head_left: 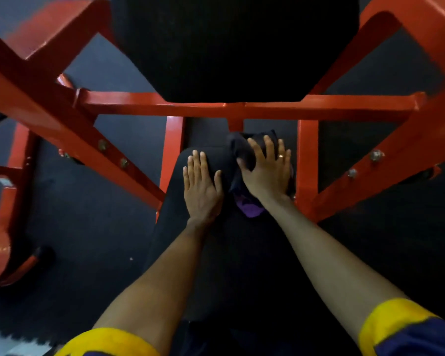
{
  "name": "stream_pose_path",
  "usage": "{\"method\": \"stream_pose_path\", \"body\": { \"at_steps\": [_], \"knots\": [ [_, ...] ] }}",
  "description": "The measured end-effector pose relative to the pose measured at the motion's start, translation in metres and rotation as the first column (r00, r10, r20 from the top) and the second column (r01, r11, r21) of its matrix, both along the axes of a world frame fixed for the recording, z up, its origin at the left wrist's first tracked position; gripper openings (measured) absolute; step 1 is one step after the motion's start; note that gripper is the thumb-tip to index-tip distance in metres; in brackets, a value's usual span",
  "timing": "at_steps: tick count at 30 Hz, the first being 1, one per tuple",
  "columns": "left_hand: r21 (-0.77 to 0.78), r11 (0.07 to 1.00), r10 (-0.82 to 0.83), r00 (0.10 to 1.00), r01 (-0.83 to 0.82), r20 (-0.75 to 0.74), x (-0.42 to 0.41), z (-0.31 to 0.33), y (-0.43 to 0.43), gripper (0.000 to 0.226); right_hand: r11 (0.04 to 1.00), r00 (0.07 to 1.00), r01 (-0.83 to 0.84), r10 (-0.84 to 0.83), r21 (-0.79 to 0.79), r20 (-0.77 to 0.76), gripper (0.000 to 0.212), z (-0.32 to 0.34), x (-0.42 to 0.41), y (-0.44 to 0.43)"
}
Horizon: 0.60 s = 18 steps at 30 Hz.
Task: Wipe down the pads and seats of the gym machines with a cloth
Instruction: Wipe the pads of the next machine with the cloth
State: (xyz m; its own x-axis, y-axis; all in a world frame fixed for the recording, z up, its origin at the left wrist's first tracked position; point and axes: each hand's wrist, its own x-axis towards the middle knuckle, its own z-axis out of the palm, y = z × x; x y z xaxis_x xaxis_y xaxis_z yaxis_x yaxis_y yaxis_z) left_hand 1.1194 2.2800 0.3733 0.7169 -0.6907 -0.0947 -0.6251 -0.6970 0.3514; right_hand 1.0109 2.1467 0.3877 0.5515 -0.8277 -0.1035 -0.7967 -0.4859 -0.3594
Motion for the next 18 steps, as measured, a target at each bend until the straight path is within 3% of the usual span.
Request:
{"method": "stream_pose_path", "body": {
  "at_steps": [2, 6, 10, 15, 16, 18],
  "knots": [
    [0.011, 1.0, 0.008, 1.0, -0.008, 0.006, 0.003, -0.003, 0.007, 0.067, 1.0, 0.998, -0.008, 0.009, 0.012, -0.056, 0.063, 0.0, 0.04, 0.002],
    [-0.002, 0.996, 0.087, 0.996, -0.087, -0.037, 0.011, -0.003, 0.022, 0.073, 0.973, 0.972, -0.232, 0.232, 0.003, -0.029, 0.065, 0.005, 0.064, 0.031],
    [0.01, 0.965, 0.263, 0.96, -0.263, -0.097, 0.023, 0.007, 0.046, 0.081, 0.826, 0.83, -0.557, 0.558, -0.085, -0.011, 0.065, -0.001, 0.032, 0.005],
    [0.066, 0.92, 0.392, 0.903, -0.386, -0.175, 0.032, 0.013, 0.061, 0.071, 0.945, 0.943, -0.328, 0.326, -0.015, -0.067, 0.062, 0.002, 0.1, 0.025],
    [0.067, 0.914, 0.406, 0.892, -0.401, -0.2, 0.032, 0.015, 0.064, 0.066, 0.927, 0.925, -0.376, 0.376, 0.0, -0.052, 0.06, 0.005, 0.112, 0.039],
    [0.057, 0.904, 0.424, 0.867, -0.424, -0.262, 0.031, 0.019, 0.074, 0.055, 0.8, 0.799, -0.6, 0.6, -0.002, -0.042, 0.06, 0.0, 0.115, 0.059]
  ]
}}
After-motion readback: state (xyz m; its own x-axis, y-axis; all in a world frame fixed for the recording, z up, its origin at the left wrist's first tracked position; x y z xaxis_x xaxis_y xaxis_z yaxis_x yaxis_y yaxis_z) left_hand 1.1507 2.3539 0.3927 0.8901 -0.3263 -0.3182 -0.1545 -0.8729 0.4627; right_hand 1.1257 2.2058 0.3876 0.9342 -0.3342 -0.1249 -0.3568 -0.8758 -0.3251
